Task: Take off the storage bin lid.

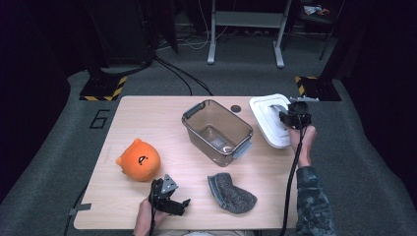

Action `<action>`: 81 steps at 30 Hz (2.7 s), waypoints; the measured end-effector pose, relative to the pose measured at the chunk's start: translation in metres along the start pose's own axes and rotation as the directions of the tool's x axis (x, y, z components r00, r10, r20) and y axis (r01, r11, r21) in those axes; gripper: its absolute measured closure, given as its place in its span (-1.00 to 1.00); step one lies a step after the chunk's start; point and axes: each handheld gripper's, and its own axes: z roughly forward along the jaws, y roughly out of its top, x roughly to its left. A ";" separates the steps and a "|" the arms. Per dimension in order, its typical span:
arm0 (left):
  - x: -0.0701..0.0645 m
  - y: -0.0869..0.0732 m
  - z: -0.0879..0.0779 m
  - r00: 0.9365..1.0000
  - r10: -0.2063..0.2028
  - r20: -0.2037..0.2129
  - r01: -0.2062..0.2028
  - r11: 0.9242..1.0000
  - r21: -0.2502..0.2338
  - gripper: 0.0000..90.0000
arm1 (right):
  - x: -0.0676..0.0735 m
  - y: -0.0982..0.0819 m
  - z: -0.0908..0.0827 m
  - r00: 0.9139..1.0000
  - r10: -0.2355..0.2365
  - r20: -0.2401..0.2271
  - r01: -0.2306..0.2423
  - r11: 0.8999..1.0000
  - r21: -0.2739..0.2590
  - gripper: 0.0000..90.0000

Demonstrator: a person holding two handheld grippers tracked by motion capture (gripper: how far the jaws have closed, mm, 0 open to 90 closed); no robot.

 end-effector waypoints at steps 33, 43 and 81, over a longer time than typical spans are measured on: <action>0.000 0.000 0.000 1.000 0.003 -0.001 -0.003 1.000 0.000 -0.99 | 0.019 -0.052 0.071 0.998 0.060 0.028 -0.063 0.991 0.119 0.48; 0.000 0.000 0.000 1.000 0.003 0.000 -0.003 1.000 0.000 -0.99 | 0.016 -0.060 0.078 0.998 0.067 -0.002 -0.066 0.985 0.158 0.31; 0.000 0.000 0.000 1.000 0.001 -0.001 -0.001 1.000 -0.004 -0.99 | 0.053 -0.133 -0.022 0.958 -0.119 -0.262 0.134 0.990 0.038 -1.00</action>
